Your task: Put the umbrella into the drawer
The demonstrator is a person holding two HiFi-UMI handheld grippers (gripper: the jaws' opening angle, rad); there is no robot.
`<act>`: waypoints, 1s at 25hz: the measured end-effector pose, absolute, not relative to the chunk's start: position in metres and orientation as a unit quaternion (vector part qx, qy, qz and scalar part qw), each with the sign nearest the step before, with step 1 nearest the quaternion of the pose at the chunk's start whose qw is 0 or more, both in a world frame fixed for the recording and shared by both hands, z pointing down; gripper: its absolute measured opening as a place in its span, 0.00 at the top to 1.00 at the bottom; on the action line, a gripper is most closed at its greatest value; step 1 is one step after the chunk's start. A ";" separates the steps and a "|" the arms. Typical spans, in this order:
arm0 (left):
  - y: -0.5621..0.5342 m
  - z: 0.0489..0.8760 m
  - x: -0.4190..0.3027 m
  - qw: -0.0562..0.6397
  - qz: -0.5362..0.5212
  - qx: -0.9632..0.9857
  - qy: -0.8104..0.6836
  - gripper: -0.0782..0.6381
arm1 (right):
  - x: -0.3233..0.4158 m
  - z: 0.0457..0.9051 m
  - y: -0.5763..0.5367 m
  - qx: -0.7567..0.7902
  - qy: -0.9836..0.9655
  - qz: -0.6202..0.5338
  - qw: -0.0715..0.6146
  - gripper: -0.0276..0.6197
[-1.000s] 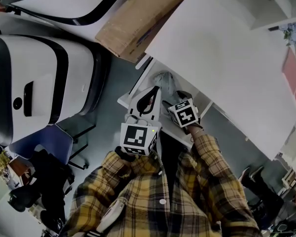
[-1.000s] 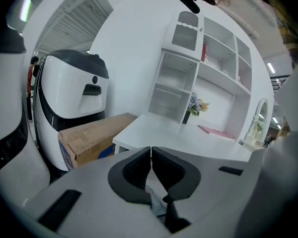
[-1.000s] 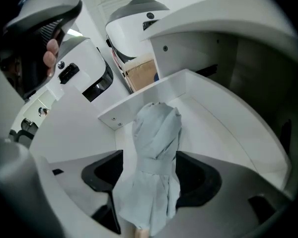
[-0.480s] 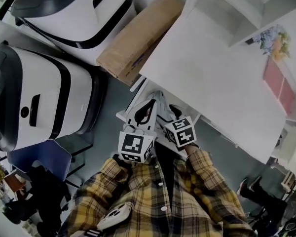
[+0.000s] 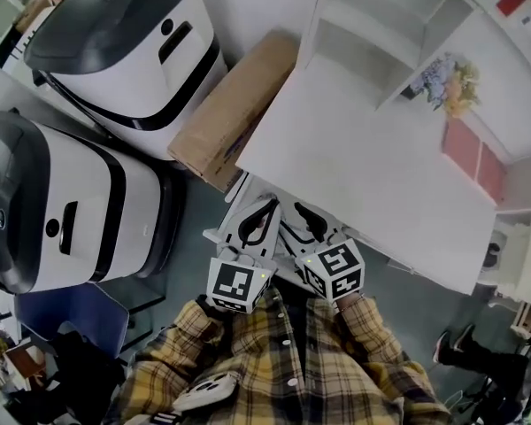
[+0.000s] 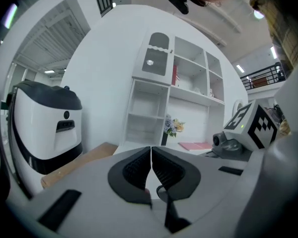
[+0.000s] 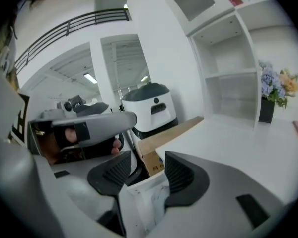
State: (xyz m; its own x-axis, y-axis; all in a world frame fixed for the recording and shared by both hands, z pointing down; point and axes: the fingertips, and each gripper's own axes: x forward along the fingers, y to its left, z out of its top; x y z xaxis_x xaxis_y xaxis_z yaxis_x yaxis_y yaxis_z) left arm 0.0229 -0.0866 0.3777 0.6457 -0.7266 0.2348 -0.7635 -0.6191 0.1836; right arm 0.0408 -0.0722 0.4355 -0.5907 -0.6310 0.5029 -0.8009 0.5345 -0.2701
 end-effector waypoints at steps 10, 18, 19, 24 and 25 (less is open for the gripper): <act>-0.079 0.304 0.041 0.101 -0.004 0.920 -0.380 0.85 | 0.069 0.336 -0.077 0.463 -0.867 0.169 0.071 0.72; -0.065 0.261 0.052 0.092 -0.039 0.933 -0.345 0.85 | 0.088 0.262 -0.065 0.478 -0.871 0.111 0.001 0.84; -0.063 0.259 0.053 0.091 -0.039 0.935 -0.340 0.85 | 0.090 0.256 -0.063 0.479 -0.871 0.105 -0.003 0.85; -0.054 0.251 0.056 0.084 -0.041 0.940 -0.329 0.85 | 0.095 0.244 -0.053 0.485 -0.869 0.094 -0.003 0.91; -0.052 0.249 0.055 0.081 -0.043 0.940 -0.329 0.85 | 0.095 0.245 -0.051 0.485 -0.869 0.095 -0.001 0.92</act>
